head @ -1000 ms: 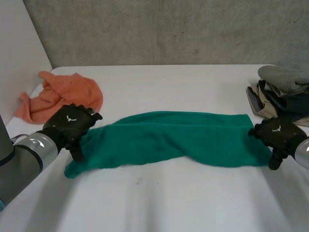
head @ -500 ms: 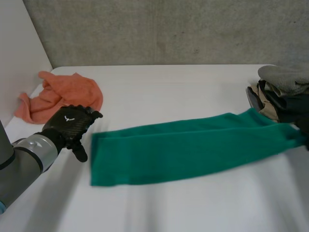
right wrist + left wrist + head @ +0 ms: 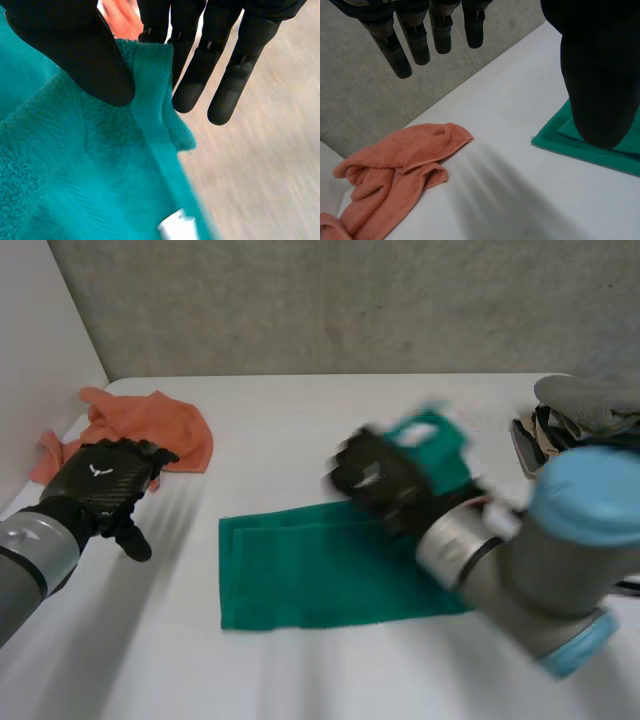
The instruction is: Fold the laundry.
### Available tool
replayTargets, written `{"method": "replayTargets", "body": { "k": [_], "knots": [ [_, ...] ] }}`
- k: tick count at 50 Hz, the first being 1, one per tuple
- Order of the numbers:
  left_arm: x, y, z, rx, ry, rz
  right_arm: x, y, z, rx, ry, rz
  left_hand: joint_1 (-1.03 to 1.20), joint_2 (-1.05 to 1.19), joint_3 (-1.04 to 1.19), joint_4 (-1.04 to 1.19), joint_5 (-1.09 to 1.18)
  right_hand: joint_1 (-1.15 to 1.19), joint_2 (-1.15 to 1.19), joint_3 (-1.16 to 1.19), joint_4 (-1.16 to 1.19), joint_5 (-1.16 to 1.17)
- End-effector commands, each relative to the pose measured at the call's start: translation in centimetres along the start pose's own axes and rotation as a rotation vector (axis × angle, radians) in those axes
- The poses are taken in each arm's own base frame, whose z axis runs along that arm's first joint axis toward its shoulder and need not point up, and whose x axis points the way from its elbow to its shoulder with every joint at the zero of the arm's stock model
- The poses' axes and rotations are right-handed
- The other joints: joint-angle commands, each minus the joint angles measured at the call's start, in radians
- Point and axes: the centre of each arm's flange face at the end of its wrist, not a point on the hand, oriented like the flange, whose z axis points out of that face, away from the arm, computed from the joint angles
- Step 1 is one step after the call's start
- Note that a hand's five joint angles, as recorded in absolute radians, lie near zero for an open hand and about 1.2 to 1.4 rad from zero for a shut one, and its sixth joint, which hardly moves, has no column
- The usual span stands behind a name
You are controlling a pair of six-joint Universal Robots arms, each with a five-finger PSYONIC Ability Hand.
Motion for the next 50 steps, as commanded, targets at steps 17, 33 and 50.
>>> {"method": "replayTargets", "body": {
  "k": [17,33,50],
  "knots": [
    [3.6,-0.9,-0.6,0.071,0.104,-0.005,0.2,-2.6,-1.7,-0.089,0.125,0.426,-0.006,-0.011,-0.017,-0.008,-0.030,-0.926,-0.997,-1.012,-1.023,-1.008],
    [9.9,-1.5,-0.8,0.081,0.193,0.058,-1.3,9.8,-6.4,-0.654,0.070,0.626,-0.008,-0.014,-0.020,-0.011,-0.033,-0.613,-0.684,-0.699,-0.710,-0.695],
    [4.6,-1.4,-1.5,0.073,0.007,0.002,-2.0,-5.6,-0.4,-0.008,0.114,0.210,-0.008,-0.014,-0.020,-0.011,-0.033,0.296,0.225,0.209,0.199,0.214]
  ]
}}
